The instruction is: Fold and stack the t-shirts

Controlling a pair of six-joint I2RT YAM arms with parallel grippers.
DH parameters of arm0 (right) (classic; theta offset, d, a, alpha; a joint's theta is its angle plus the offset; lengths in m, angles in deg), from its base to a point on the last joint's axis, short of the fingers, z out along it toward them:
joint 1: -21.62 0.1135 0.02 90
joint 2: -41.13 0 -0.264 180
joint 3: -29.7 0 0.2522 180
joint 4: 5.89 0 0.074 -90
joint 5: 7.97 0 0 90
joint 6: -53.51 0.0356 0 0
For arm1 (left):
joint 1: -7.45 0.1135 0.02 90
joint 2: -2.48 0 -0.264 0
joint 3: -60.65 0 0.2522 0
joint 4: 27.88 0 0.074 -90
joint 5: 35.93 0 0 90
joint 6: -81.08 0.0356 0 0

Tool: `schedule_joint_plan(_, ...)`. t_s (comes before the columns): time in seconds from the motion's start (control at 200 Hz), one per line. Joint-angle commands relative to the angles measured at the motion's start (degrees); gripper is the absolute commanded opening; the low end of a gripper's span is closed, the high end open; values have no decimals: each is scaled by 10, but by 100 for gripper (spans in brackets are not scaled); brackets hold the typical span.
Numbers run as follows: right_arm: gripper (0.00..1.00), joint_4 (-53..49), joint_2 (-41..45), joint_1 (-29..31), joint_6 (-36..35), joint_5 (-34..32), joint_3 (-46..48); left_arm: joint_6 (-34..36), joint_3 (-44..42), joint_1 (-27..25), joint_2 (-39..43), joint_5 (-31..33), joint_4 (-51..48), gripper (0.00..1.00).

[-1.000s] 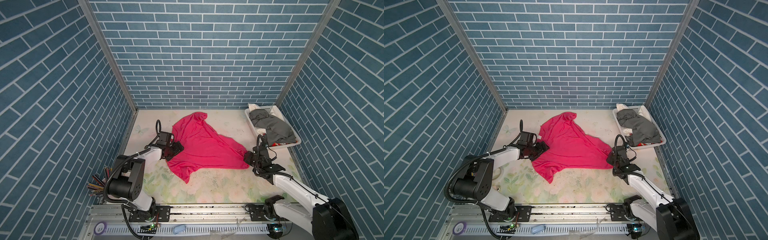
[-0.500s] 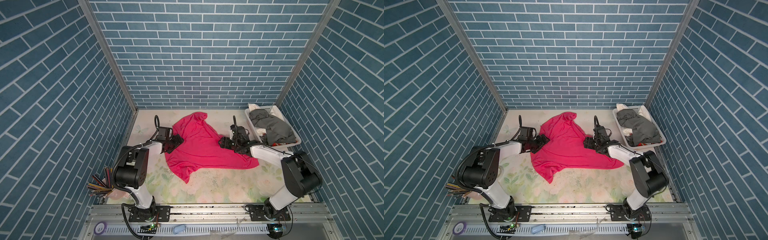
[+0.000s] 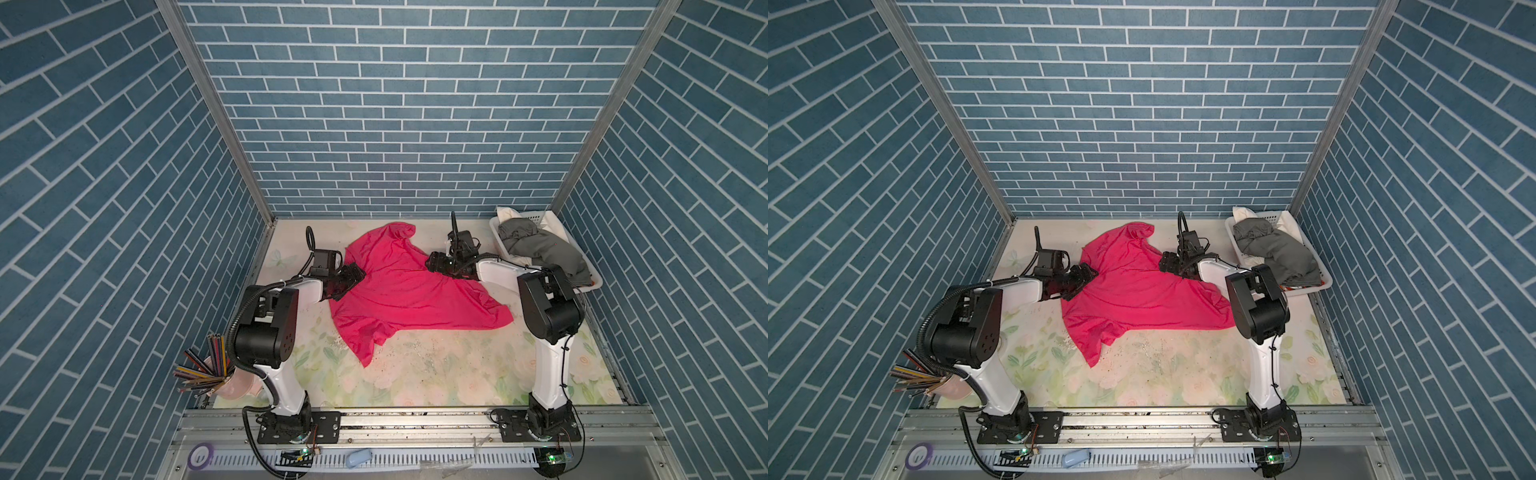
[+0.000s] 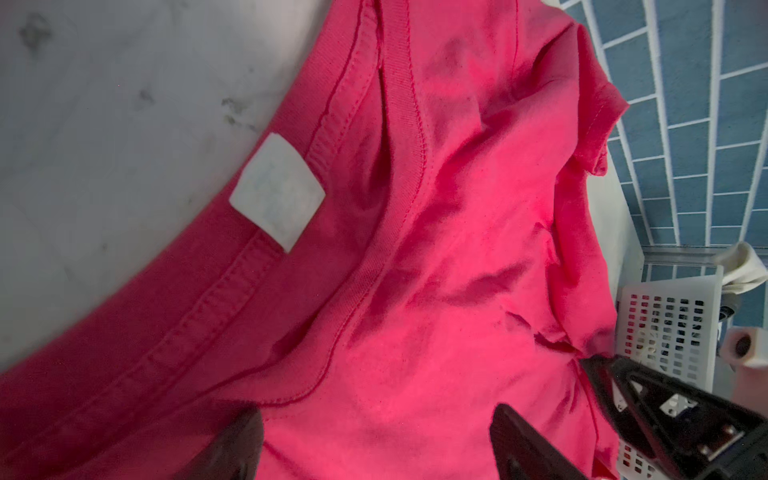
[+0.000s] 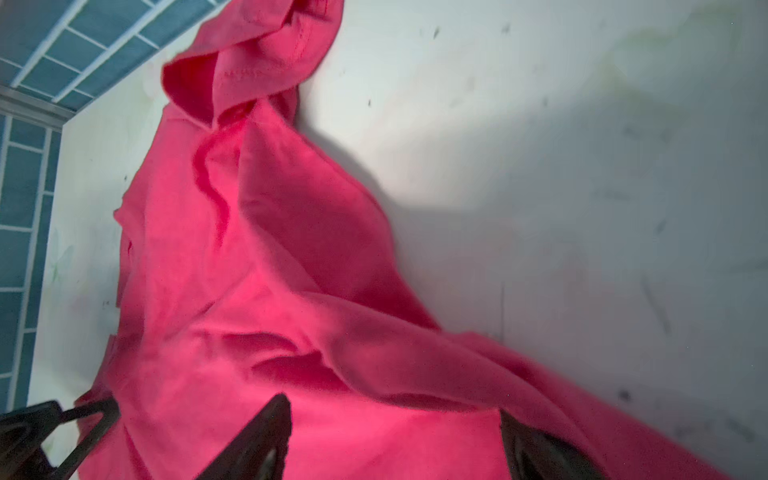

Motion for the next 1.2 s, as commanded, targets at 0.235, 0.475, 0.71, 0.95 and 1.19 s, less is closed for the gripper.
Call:
schedule_joint_plan(0.235, 80, -107, -124, -51, -92, -31, -217, 18, 87, 11, -113, 67, -93, 88)
schedule_joint_plan(0.475, 81, -112, -91, -56, -115, -12, -238, 66, 226, 13, -172, 113, -191, 88)
schedule_joint_plan(0.71, 82, -69, 76, -32, -93, -9, -63, 105, 210, -25, -57, 138, -213, 88)
schedule_joint_plan(0.95, 88, -87, 276, -4, -45, -91, 203, 161, 170, -91, 111, 327, -284, 88)
schedule_joint_plan(1.19, 97, -148, 509, -2, 66, -152, 433, 149, 53, -136, 240, 356, -275, 88)
